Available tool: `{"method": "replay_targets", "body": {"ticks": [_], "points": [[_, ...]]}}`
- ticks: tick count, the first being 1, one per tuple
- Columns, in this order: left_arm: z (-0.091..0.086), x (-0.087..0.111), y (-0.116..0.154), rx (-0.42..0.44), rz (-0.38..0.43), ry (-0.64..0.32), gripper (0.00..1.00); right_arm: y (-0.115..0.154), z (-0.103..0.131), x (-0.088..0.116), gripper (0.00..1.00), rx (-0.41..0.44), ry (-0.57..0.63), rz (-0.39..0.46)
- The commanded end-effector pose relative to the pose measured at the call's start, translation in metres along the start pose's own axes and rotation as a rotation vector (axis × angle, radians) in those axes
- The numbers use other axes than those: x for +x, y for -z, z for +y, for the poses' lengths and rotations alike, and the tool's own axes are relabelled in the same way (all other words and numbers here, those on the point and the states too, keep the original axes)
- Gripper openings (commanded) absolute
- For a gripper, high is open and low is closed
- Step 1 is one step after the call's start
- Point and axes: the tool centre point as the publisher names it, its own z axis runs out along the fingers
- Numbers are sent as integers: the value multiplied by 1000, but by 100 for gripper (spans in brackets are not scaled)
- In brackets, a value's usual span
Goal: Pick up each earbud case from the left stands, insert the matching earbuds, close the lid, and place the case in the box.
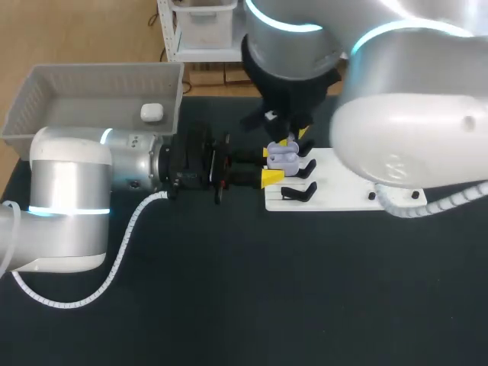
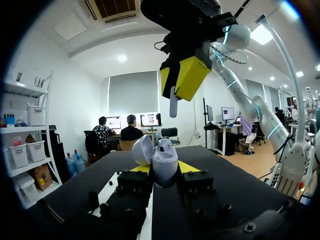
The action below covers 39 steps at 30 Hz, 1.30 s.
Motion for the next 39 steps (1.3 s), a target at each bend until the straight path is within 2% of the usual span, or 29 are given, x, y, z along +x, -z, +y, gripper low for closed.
{"method": "replay_targets", "body": {"ticks": [1, 23, 39], "points": [[-2, 0, 0, -5, 0, -2, 0, -6, 6, -5, 0, 4, 5, 39], [-2, 0, 0, -5, 0, -2, 0, -24, 14, -7, 0, 7, 27, 82], [-2, 0, 0, -5, 0, -2, 0, -31, 9, -8, 0, 11, 20, 89]]}}
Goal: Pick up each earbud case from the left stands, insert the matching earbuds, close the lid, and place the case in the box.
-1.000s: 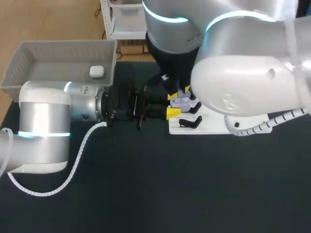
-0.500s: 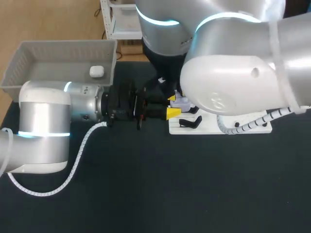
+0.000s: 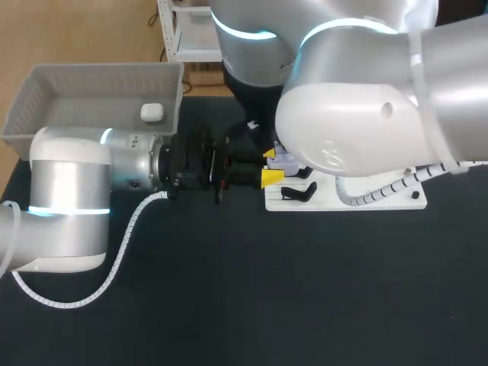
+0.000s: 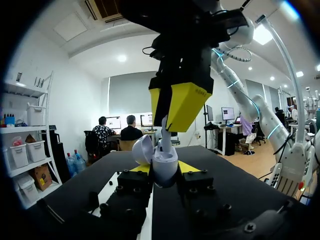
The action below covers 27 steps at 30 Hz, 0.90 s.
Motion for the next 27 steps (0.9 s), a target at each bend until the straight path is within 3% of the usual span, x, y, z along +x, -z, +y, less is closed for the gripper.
{"method": "replay_targets", "body": {"ticks": [1, 27], "points": [[-2, 0, 0, -5, 0, -2, 0, -3, -1, -1, 0, -4, 0, 3], [-2, 0, 0, -5, 0, -2, 0, -11, -2, -6, 0, -9, 4, 7]]}}
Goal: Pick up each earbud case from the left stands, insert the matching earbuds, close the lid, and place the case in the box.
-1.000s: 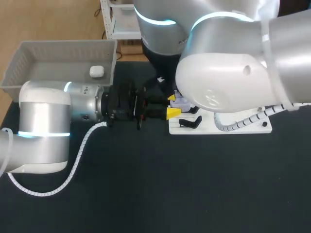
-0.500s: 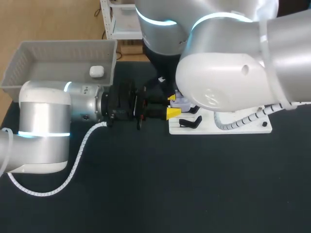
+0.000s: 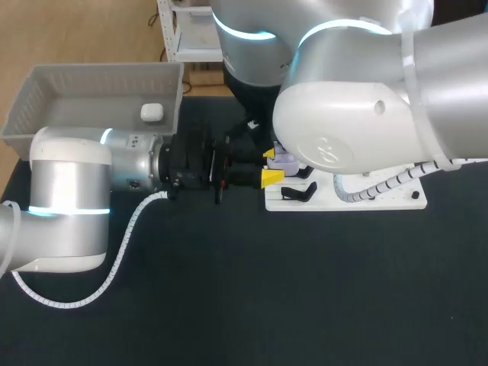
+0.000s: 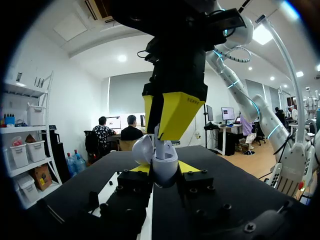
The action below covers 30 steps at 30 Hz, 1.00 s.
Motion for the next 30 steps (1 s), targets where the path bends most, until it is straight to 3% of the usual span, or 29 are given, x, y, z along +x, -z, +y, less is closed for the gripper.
{"method": "replay_targets", "body": {"ticks": [1, 16, 17, 18, 19, 25, 30], "points": [[-2, 0, 0, -5, 0, -2, 0, -4, -1, -1, 0, -4, 0, 2], [-2, 0, 0, -5, 0, -2, 0, -9, 0, -1, 0, -1, 6, 7], [-2, 0, 0, -5, 0, -2, 0, -9, -1, -1, 11, -8, 7, 7], [-2, 0, 0, -5, 0, -2, 0, -8, 0, 0, 76, -8, 8, 8], [-2, 0, 0, -5, 0, -2, 0, -5, 0, 1, 100, -7, 9, 7], [-2, 0, 0, -5, 0, -2, 0, 23, 1, 7, 100, -17, 10, -48], [-2, 0, 0, -5, 0, -2, 0, 37, -22, 2, 100, 34, -95, -115]]}}
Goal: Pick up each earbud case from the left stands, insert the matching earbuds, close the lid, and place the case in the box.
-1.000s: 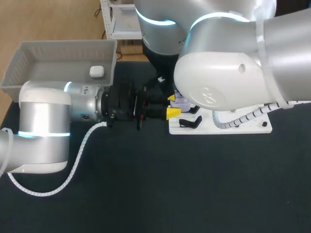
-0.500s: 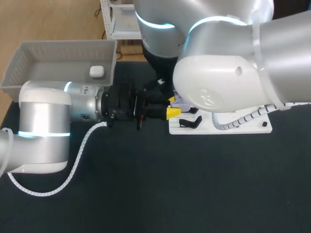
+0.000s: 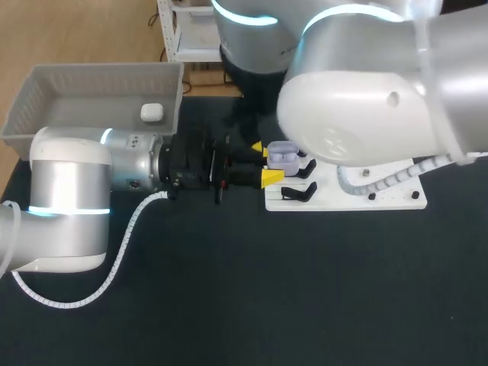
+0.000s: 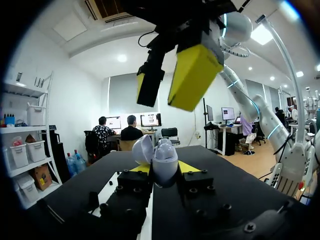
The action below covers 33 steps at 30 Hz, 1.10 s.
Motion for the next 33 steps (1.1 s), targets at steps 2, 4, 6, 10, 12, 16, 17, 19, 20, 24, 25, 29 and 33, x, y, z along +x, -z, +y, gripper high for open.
{"method": "replay_targets", "body": {"ticks": [2, 4, 6, 10, 12, 16, 17, 19, 20, 24, 25, 29, 33], "points": [[-2, 0, 0, -5, 0, -2, 0, 9, -28, 6, 100, 34, -146, -93], [-2, 0, 0, -5, 0, -2, 0, 6, -39, 4, 100, 47, -219, -119], [-2, 0, 0, -5, 0, -2, 0, 2, -48, 1, 100, 70, -265, -131], [-2, 0, 0, -5, 0, -2, 0, -8, -58, -5, 100, 82, -310, -132], [-2, 0, 0, -5, 0, -2, 0, -13, -62, -7, 100, 84, -319, -130], [-2, 0, 0, -5, 0, -2, 0, -25, -69, -11, 100, 91, -334, -113], [-2, 0, 0, -5, 0, -2, 0, -28, -70, -11, 100, 92, -334, -104], [-2, 0, 0, -5, 0, -2, 0, -34, -72, -11, 100, 87, -341, -96], [-2, 0, 0, -5, 0, -2, 0, -37, -72, -11, 100, 85, -342, -89], [-2, 0, 0, -5, 0, -2, 0, -46, -71, -10, 100, 72, -339, -70], [-2, 0, 0, -5, 0, -2, 0, -47, -70, -9, 100, 68, -337, -65], [-2, 0, 0, -5, 0, -2, 0, -51, -65, -4, 100, 55, -321, -47], [-2, 0, 0, -5, 0, -2, 0, -50, -58, 4, 100, 39, -308, -30]]}}
